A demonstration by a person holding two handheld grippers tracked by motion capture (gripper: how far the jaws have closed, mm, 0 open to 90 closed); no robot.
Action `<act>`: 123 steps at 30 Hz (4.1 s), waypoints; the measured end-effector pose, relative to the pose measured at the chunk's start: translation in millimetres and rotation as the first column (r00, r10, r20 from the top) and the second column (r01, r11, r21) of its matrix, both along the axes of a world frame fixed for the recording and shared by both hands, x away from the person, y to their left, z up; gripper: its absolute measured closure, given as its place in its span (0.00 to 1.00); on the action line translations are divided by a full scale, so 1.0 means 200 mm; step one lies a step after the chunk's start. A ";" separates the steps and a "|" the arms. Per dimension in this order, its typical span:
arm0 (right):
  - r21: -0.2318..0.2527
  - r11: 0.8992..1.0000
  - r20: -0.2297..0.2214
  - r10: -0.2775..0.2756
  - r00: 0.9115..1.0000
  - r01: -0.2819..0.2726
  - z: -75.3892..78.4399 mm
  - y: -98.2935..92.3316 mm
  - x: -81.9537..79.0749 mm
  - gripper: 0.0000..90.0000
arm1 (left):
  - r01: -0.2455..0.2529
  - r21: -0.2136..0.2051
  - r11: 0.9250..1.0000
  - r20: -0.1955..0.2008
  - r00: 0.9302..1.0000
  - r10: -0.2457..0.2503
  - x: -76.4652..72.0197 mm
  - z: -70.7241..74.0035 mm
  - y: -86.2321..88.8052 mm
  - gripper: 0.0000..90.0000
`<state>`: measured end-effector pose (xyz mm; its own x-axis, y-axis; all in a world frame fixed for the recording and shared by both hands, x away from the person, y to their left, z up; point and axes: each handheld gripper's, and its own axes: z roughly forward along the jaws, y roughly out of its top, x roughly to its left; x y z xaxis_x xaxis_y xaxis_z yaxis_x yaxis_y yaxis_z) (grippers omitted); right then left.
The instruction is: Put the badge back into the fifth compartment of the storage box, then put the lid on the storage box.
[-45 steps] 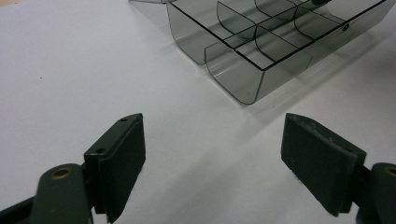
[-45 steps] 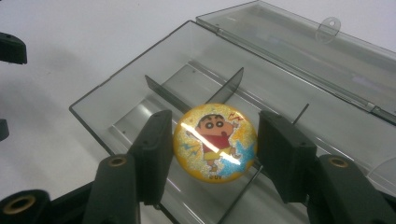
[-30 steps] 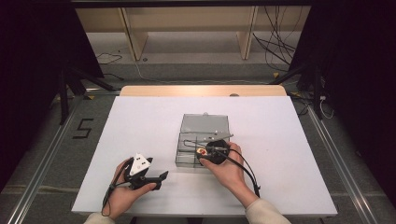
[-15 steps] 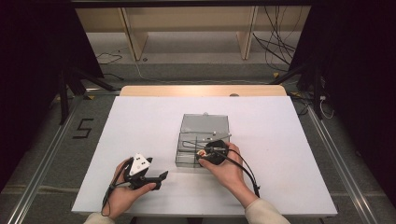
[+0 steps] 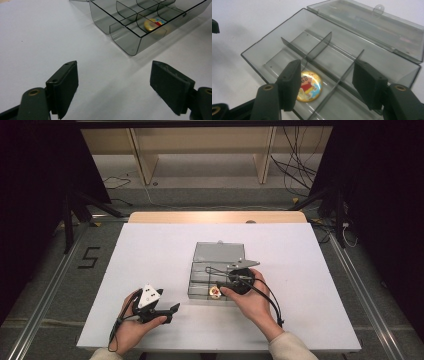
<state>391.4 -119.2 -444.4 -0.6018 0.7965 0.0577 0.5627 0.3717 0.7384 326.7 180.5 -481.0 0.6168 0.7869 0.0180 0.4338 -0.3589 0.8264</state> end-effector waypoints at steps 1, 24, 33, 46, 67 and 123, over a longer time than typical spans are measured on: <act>0.001 1.000 0.003 0.001 1.000 -0.001 0.01 -0.01 0.00 0.45 | 0.000 -0.001 1.000 0.001 1.000 0.000 0.00 0.00 0.00 0.25; 0.043 0.998 0.054 -0.057 0.997 0.055 0.05 -0.24 -0.06 0.40 | -0.004 -0.008 1.000 0.003 1.000 0.004 0.00 0.00 0.00 0.26; 0.049 0.996 0.056 -0.075 0.996 0.072 0.05 -0.27 -0.04 0.40 | -0.004 -0.010 1.000 0.002 1.000 0.004 0.01 0.00 0.00 0.26; 0.053 0.995 0.051 -0.081 0.995 0.078 0.05 -0.29 -0.02 0.40 | -0.014 -0.011 1.000 0.002 1.000 0.014 0.01 0.00 -0.01 0.27; 0.035 0.994 0.044 -0.103 0.994 0.102 0.06 -0.27 0.07 0.41 | -0.021 -0.024 0.999 0.000 1.000 0.021 -0.01 0.00 0.00 0.27; 0.024 0.975 -0.200 -0.212 0.957 0.221 -0.04 -0.21 0.54 0.46 | -0.208 -0.075 0.975 -0.330 0.928 0.173 0.90 0.11 -0.37 0.46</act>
<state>498.5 -161.9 -451.4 -0.3886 0.9003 0.1960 0.7606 0.1934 0.6197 506.2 106.5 -458.1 0.4141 0.8764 -0.2458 0.7323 -0.1604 0.6618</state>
